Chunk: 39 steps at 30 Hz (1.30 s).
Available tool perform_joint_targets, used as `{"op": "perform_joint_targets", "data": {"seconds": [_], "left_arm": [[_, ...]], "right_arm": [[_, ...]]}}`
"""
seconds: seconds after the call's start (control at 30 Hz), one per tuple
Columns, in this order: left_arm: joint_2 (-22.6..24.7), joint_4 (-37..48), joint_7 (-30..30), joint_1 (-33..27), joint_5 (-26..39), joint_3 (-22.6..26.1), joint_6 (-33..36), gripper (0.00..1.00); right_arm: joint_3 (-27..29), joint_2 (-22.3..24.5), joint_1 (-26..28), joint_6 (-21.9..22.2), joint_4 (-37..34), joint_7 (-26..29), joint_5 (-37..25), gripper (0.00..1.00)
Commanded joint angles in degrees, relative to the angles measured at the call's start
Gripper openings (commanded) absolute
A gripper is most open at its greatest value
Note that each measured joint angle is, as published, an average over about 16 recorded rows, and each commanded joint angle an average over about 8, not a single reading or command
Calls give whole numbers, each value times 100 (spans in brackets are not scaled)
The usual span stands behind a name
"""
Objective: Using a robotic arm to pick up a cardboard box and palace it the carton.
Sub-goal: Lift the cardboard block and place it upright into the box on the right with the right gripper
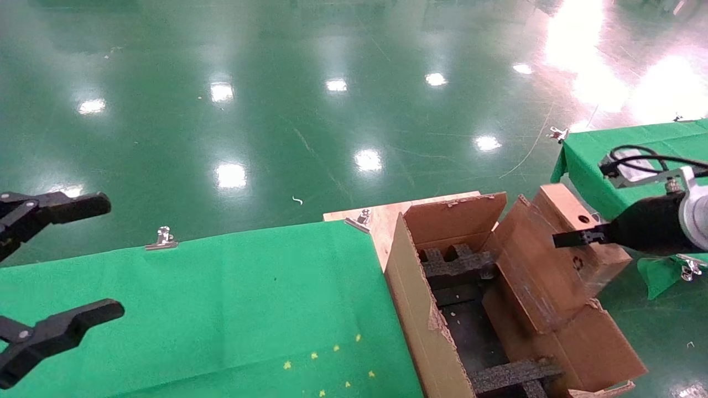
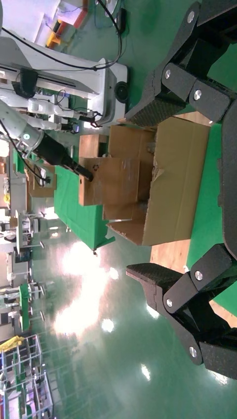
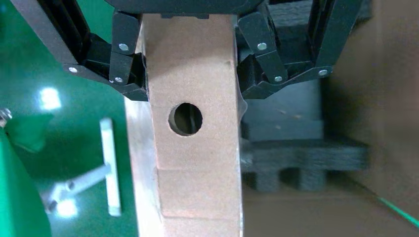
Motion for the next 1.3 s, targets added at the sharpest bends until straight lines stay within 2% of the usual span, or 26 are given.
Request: {"op": "perform_joint_targets", "data": {"seconds": [0.03,0.53,1.0,1.3], "left_arm": [[0,0,0,0,0,0,0,100],[0,0,0,0,0,0,0,100],[0,0,0,0,0,0,0,100],[0,0,0,0,0,0,0,100]], "right_arm": [[-55,-44,-61,15,21,220,-171,0],[-322,-404,-474,306,48,838,-769,0],[-608,-733,-1117,922,-23,1495,-1417,0],[-732,-928,-1468,1330,-204,1675,-1617,0]]}}
